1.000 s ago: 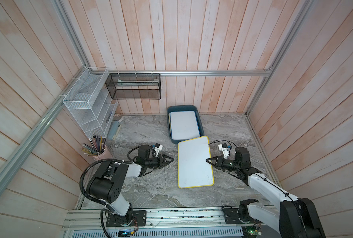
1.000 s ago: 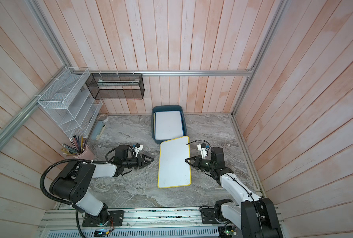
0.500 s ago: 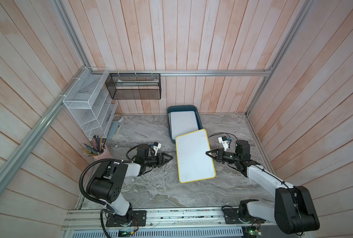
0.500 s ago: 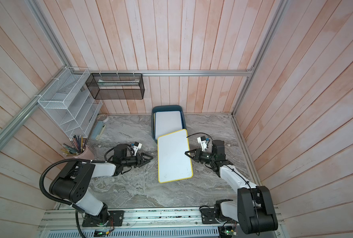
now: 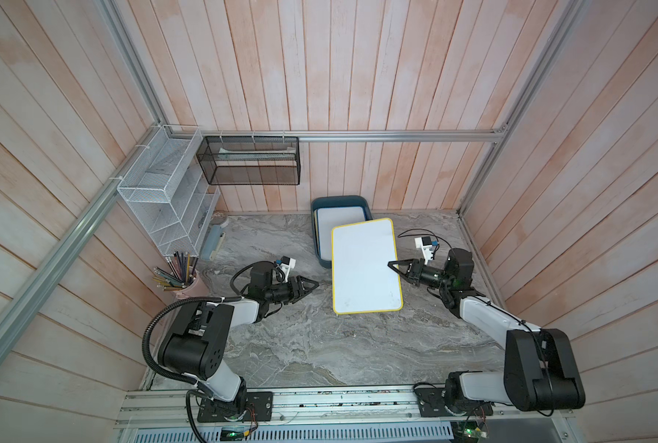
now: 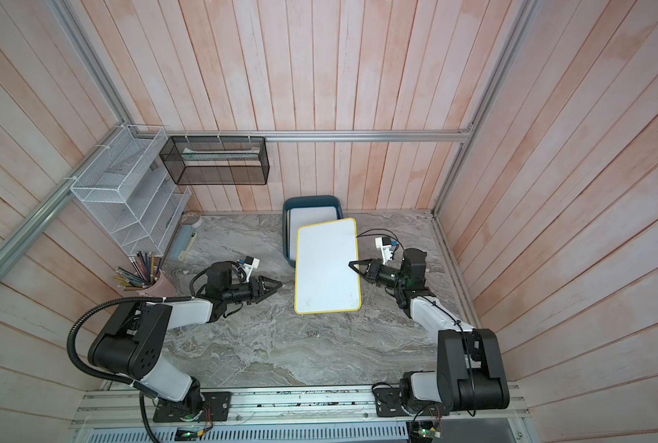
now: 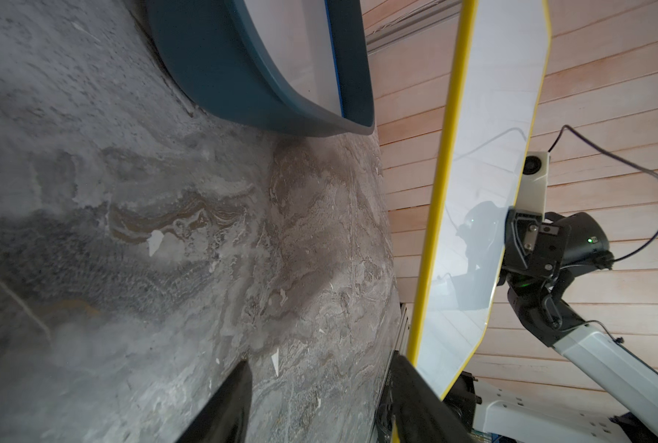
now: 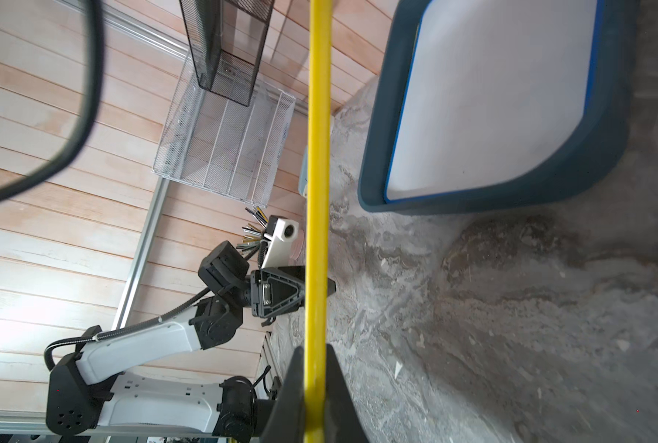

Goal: Put the whiteboard into the storage box
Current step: Place the whiteboard in the storage box.

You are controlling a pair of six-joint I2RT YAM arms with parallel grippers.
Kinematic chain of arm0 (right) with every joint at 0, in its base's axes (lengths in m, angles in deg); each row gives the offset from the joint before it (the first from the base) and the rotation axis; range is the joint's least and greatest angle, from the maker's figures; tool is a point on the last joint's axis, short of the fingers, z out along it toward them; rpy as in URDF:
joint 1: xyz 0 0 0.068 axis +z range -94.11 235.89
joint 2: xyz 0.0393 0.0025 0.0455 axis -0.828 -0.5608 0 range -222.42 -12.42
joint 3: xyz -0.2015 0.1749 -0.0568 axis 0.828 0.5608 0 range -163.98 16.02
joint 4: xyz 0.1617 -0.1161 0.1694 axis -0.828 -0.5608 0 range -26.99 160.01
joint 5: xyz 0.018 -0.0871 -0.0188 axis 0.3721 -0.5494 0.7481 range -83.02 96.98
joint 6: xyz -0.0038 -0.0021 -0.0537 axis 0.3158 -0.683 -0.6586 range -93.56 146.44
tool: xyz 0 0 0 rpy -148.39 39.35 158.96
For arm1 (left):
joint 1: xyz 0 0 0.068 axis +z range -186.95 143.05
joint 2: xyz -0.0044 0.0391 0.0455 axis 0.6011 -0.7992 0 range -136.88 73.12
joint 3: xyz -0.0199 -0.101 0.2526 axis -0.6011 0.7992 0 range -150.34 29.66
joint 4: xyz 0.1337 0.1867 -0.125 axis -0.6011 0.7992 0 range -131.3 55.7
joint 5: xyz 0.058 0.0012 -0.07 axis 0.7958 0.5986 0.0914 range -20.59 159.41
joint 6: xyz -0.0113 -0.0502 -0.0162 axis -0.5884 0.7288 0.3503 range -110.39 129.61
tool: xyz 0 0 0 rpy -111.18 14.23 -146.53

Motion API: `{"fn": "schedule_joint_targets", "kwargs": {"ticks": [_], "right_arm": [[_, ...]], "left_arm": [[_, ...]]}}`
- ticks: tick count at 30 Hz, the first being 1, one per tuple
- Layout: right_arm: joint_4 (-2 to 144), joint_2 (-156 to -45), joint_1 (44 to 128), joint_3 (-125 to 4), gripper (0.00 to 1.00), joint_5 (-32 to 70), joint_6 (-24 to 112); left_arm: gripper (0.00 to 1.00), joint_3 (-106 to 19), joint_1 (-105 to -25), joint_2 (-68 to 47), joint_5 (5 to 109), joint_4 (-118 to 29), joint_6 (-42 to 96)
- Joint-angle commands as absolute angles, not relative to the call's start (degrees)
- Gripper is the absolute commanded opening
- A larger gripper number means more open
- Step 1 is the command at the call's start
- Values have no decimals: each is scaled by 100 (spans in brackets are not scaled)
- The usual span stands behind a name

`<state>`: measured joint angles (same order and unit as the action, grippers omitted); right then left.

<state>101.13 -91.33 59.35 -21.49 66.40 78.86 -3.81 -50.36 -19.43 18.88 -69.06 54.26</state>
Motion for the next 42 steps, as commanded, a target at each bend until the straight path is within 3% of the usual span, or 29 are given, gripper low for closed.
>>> {"fn": "schedule_joint_targets", "kwargs": {"ticks": [1,19,26,32,42], "right_arm": [[10993,-9321,5827,-2729,0,6918,8077],[10038,-12735,5316,-6401,0,6678,7633],[8249,-13850,5683,-8176,0,6291,6864],[8038,-14527,5977,-8992,0,6490,7105],[6495,-15393,6317,-10372,0,6280,6777]], "left_arm": [[60,-495,-5022,-1907,1921,-6819,5365],[60,-477,-5022,-1498,2302,-6304,5211],[60,-480,-5022,-1454,2349,-6247,5240],[60,-443,-5022,-1342,2405,-6271,5268],[60,-357,-5021,-1206,2442,-6306,5301]]}}
